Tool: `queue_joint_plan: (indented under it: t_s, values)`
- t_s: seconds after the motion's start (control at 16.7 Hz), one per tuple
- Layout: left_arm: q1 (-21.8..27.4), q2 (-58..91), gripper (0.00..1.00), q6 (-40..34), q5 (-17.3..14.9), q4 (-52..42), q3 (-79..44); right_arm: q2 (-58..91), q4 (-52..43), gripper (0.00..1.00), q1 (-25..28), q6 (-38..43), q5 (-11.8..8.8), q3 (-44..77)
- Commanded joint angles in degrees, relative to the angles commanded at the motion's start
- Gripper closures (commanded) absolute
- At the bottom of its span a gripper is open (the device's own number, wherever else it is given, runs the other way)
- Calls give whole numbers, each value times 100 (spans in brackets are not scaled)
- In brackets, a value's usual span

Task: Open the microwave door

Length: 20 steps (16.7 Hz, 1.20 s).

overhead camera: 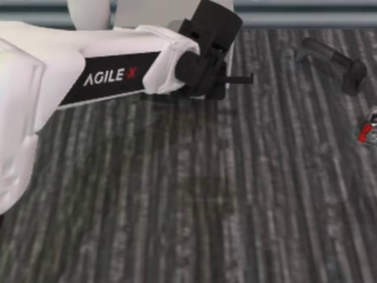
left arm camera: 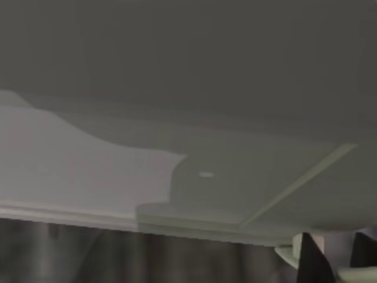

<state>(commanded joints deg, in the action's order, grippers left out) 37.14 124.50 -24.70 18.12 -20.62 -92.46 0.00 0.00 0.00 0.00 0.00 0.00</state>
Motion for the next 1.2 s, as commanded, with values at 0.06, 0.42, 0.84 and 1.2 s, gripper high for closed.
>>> queue_joint_plan:
  t_s: [0.06, 0.42, 0.84, 1.2]
  values:
    - [0, 0, 100, 0, 0, 0, 0, 0, 0, 0, 0, 0, 0, 0]
    - [0, 0, 100, 0, 0, 0, 0, 0, 0, 0, 0, 0, 0, 0]
    - [49, 17, 100, -24, -37, 4, -17, 0, 0, 0, 0, 0, 0, 0]
    - [-28, -231, 100, 251, -200, 235, 328, 0, 0, 0, 0, 0, 0, 0]
